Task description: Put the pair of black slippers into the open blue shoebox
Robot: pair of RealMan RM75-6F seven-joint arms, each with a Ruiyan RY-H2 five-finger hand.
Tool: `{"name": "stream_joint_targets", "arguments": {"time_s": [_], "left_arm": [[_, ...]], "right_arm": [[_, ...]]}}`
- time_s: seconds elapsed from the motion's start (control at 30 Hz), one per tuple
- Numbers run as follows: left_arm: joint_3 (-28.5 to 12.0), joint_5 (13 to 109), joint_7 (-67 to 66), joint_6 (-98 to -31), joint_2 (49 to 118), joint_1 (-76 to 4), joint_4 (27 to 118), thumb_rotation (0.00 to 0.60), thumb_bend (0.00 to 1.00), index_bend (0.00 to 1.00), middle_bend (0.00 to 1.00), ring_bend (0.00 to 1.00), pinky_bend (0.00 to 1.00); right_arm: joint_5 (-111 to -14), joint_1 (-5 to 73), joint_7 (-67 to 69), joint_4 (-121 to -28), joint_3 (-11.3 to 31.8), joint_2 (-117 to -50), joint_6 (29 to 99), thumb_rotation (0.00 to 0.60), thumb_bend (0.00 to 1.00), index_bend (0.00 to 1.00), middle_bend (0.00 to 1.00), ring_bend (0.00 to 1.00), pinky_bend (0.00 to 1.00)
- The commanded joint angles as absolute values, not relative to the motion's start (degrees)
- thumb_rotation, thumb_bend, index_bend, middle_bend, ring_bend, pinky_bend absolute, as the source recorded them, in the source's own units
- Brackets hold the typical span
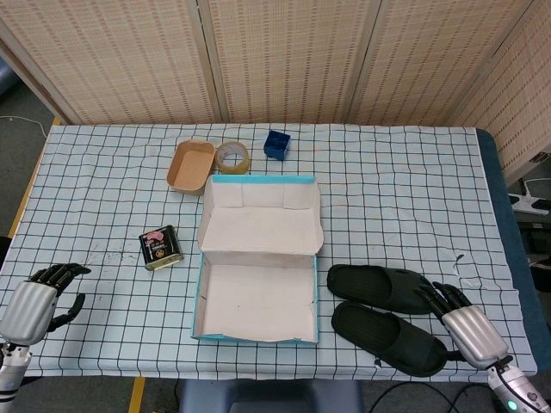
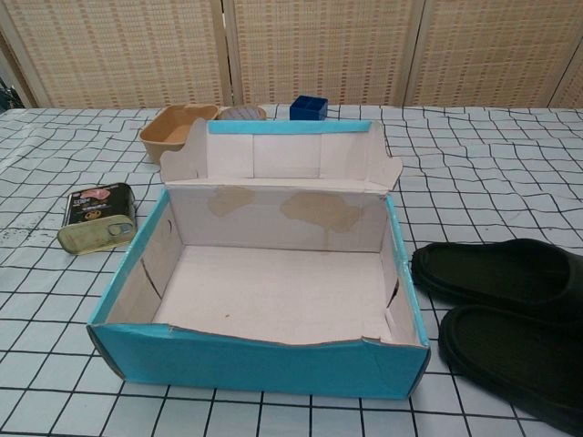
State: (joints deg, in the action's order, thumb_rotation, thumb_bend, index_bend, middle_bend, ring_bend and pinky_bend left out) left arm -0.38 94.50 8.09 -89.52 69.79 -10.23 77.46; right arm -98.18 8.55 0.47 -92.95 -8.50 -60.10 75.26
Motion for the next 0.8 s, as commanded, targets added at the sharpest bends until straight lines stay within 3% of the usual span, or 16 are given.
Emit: {"name": "stream_joint_targets", "arguments": {"time_s": [0.03,0.33,0.57,0.8], "left_arm": [[-0.6,94.2,8.4,-88.7,69.9,-10.7,77.1,0.6,0.42,0.31,0.31,0.31,0.44],[-0.4,94.6,10.4,-88.4,70.0,-11.1,76.5,0.6,0.42,0.31,0.31,0.31,0.44],[-0.9,93.4,11.4,-87.4,70.0,-11.5,76.0,0.6,0.42,0.32,0.31,0.31,0.44],[-0.3,94.6,13.2,-88.9,69.1,-10.9,76.8,0.6,0.42,0.32,0.31,0.31,0.44]], "right_arm": [[-97.3,7.8,-0.5,-92.8,-7.9,-61.1,76.3,0.6,0.06,0.04,0.06,0.0,0.08],[-96.0,5.2,-3.5,-95.0,-9.1,-63.0,76.9,0.6,0.06,0.07,0.05,0.0,0.14],[-97.0,4.0,-6.8,-104.7,-11.8,-58.7,76.3,0.6,0.06,0.08,0.12,0.0,0.23],[-96.8,-0.1,-11.2,-106.5,-13.0,-60.7,79.2,0.6,0.06,0.1,0.14,0.0,0.23]]}}
